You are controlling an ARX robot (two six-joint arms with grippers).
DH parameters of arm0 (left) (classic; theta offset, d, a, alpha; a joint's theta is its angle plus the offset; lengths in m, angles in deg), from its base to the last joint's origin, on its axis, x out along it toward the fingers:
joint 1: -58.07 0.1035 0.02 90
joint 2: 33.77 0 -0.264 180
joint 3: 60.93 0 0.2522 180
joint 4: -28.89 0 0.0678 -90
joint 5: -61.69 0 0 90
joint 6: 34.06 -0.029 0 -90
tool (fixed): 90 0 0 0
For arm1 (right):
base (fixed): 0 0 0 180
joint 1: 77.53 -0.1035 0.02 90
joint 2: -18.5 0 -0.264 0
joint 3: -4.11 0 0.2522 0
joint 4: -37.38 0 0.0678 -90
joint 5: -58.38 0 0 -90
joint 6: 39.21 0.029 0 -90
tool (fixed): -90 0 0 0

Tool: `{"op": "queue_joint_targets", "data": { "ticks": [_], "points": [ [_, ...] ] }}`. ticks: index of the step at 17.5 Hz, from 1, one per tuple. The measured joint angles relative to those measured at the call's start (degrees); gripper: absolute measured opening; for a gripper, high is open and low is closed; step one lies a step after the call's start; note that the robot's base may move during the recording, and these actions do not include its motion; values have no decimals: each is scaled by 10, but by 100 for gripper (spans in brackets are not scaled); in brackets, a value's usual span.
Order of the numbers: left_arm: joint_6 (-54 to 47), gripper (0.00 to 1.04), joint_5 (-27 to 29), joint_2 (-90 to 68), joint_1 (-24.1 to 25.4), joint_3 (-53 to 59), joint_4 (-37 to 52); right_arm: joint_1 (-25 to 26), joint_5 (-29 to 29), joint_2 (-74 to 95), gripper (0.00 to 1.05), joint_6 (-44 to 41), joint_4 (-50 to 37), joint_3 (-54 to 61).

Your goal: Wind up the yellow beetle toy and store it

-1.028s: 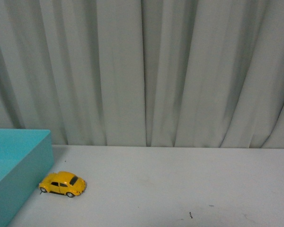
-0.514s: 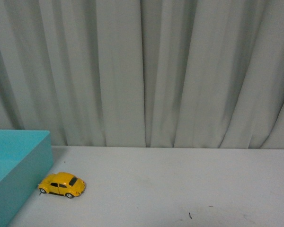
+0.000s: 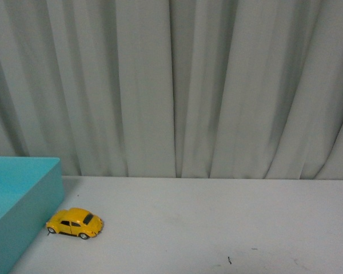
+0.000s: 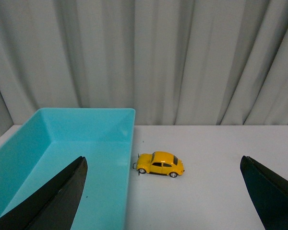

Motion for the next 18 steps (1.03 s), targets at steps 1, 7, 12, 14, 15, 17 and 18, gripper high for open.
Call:
{"op": "queue_joint_targets", "data": {
  "ticks": [1, 7, 12, 14, 15, 17, 18],
  "points": [
    [0, 98, 0, 0, 0, 0, 0, 0, 0, 0, 98, 0, 0, 0],
    [0, 98, 0, 0, 0, 0, 0, 0, 0, 0, 98, 0, 0, 0],
    [158, 98, 146, -188, -80, -119, -190, 0, -1, 0, 98, 0, 0, 0],
    [246, 98, 165, -282, -76, -183, -111, 0, 0, 0, 98, 0, 0, 0],
    [245, 98, 164, -325, -70, -206, -66, 0, 0, 0, 98, 0, 0, 0],
    [200, 98, 135, -440, -46, -234, 28, 0, 0, 0, 98, 0, 0, 0],
    [172, 98, 115, -504, -38, -253, 63, 0, -1, 0, 98, 0, 0, 0]
  ]
}}
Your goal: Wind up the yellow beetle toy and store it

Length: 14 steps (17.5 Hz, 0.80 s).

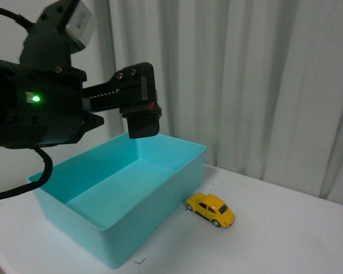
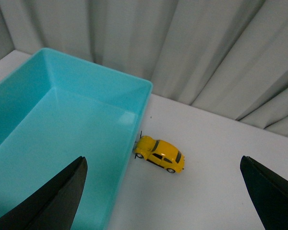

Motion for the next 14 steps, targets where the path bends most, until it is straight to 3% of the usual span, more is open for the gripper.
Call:
{"op": "queue_joint_targets", "data": {
  "ticks": [3, 7, 11, 14],
  "points": [
    [-148, 98, -39, -177, -3, -120, 96, 0, 1, 0, 98, 0, 0, 0],
    [-418, 98, -151, -355, -34, -271, 96, 0, 1, 0, 98, 0, 0, 0],
    [-721, 98, -197, -454, -48, -392, -68, 0, 1, 0, 98, 0, 0, 0],
    [-934, 98, -150, -510, -60, -436, -205, 0, 1, 0, 98, 0, 0, 0]
  ]
}}
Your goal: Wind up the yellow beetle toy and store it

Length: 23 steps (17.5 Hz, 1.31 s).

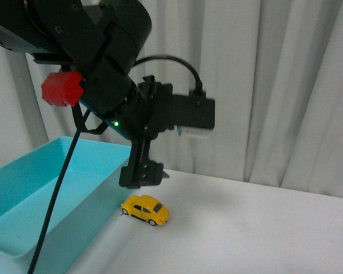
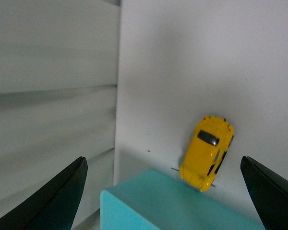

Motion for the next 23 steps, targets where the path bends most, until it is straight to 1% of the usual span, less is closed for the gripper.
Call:
{"op": "queue_joint_targets", "data": {
  "ticks": [2, 3, 4, 6, 8, 10, 16, 18, 19, 20, 22, 23],
  "points": [
    [-114, 98, 38, -42, -10, -23, -37, 0, 0, 0, 98, 0, 0, 0],
    [-145, 98, 59, -63, -14, -28, -26, 0, 0, 0, 98, 0, 0, 0],
    [-153, 98, 82, -87, -17, -36, -25, 0, 0, 0, 98, 0, 0, 0],
    [-146, 98, 102, -135, -18, -57, -23, 0, 0, 0, 98, 0, 0, 0],
    [-117, 98, 125, -173, -13, -73, -20, 0, 0, 0, 98, 0, 0, 0],
    [-93, 98, 132, -207, 0, -99, -24, 0, 0, 0, 98, 0, 0, 0],
    [-57, 98, 136, -266, 26, -130, -37, 0, 0, 0, 98, 0, 0, 0],
    [-57, 98, 125, -276, 38, -141, -39, 0, 0, 0, 98, 0, 0, 0],
    [-65, 80, 116, -285, 41, -149, -42, 0, 0, 0, 98, 0, 0, 0],
    [-83, 51, 111, -292, 37, -155, -42, 0, 0, 0, 98, 0, 0, 0],
    [-96, 46, 109, -289, 36, -156, -45, 0, 0, 0, 98, 0, 0, 0],
    [-116, 41, 85, -286, 33, -156, -45, 0, 0, 0, 98, 0, 0, 0]
  ]
}}
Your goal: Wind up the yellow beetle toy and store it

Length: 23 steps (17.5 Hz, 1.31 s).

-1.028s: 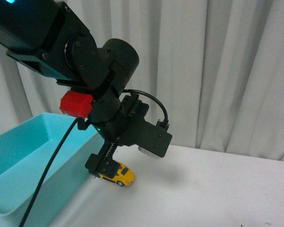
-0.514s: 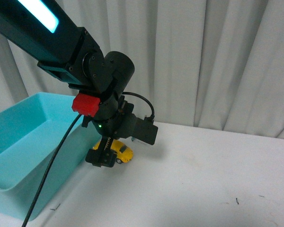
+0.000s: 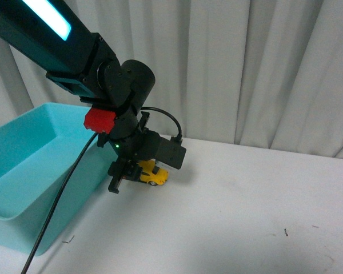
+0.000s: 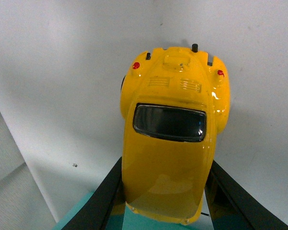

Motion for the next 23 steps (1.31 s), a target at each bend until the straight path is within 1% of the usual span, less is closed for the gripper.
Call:
{"op": "queue_joint_targets", "data": {
  "ticks": [3, 4, 6, 11, 12, 14, 15, 16, 17, 18, 19, 20, 21, 23],
  "points": [
    [-67, 41, -47, 20, -13, 15, -15, 0, 0, 0, 98, 0, 0, 0],
    [-84, 41, -73, 39, -20, 31, -15, 0, 0, 0, 98, 0, 0, 0],
    [-77, 41, -103, 78, -27, 47, -17, 0, 0, 0, 98, 0, 0, 0],
    [-2, 41, -179, 206, -28, 89, -12, 0, 0, 0, 98, 0, 0, 0],
    [30, 41, -208, 250, -21, 101, -5, 0, 0, 0, 98, 0, 0, 0],
    [122, 40, -264, 344, 13, 120, 23, 0, 0, 0, 98, 0, 0, 0],
    [176, 40, -270, 389, 41, 130, 42, 0, 0, 0, 98, 0, 0, 0],
    [224, 40, -259, 417, 68, 130, 56, 0, 0, 0, 98, 0, 0, 0],
    [281, 40, -231, 436, 103, 128, 75, 0, 0, 0, 98, 0, 0, 0],
    [361, 40, -198, 437, 142, 115, 61, 0, 0, 0, 98, 0, 0, 0],
    [425, 40, -181, 428, 174, 112, 48, 0, 0, 0, 98, 0, 0, 0],
    [465, 40, -165, 417, 191, 112, 41, 0, 0, 0, 98, 0, 0, 0],
    [525, 40, -140, 397, 216, 112, 9, 0, 0, 0, 98, 0, 0, 0],
    [576, 40, -104, 364, 238, 123, -9, 0, 0, 0, 98, 0, 0, 0]
  ]
}}
